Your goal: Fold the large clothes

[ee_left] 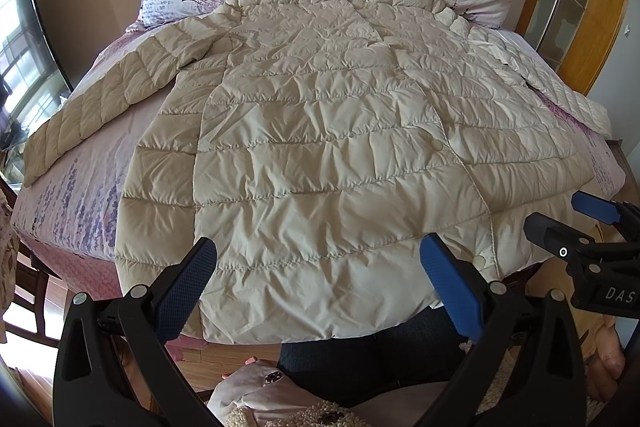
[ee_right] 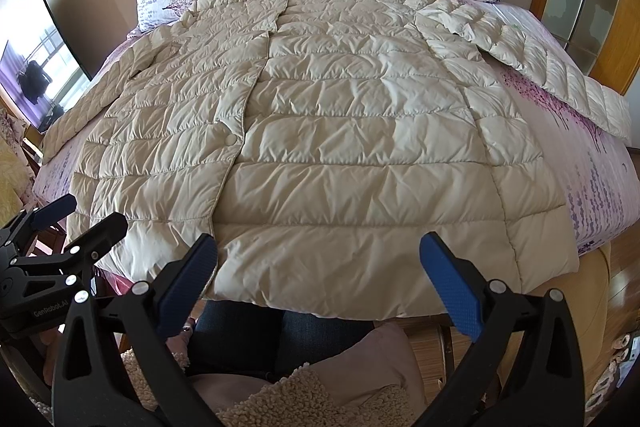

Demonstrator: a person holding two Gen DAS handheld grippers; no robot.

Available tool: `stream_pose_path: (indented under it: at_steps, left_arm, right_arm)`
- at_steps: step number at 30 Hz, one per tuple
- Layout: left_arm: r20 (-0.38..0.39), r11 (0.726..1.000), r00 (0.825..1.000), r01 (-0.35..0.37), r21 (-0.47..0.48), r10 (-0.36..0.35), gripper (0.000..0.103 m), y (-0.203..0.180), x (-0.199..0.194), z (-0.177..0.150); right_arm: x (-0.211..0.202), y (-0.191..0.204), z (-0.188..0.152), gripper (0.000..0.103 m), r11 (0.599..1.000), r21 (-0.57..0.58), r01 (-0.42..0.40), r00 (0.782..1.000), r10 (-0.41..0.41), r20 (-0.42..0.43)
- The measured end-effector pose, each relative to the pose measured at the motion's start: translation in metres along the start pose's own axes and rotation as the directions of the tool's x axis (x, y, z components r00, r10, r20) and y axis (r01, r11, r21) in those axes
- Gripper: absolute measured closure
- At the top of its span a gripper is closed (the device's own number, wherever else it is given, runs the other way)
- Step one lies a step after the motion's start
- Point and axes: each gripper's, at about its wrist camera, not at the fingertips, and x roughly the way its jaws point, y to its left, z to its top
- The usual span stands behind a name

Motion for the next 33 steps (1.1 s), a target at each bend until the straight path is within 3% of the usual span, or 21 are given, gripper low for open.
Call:
stream_pose_path:
  at_steps: [33]
  left_arm:
    - [0.002,1.000,1.000,0.001,0.000,-0.001,0.001,0.0006,-0.0001,-0.0007]
  right_arm:
    - [0.0006,-0.0007,-0.0010,0.002,1.000,0.014,-0.012,1.000,0.012,0.003]
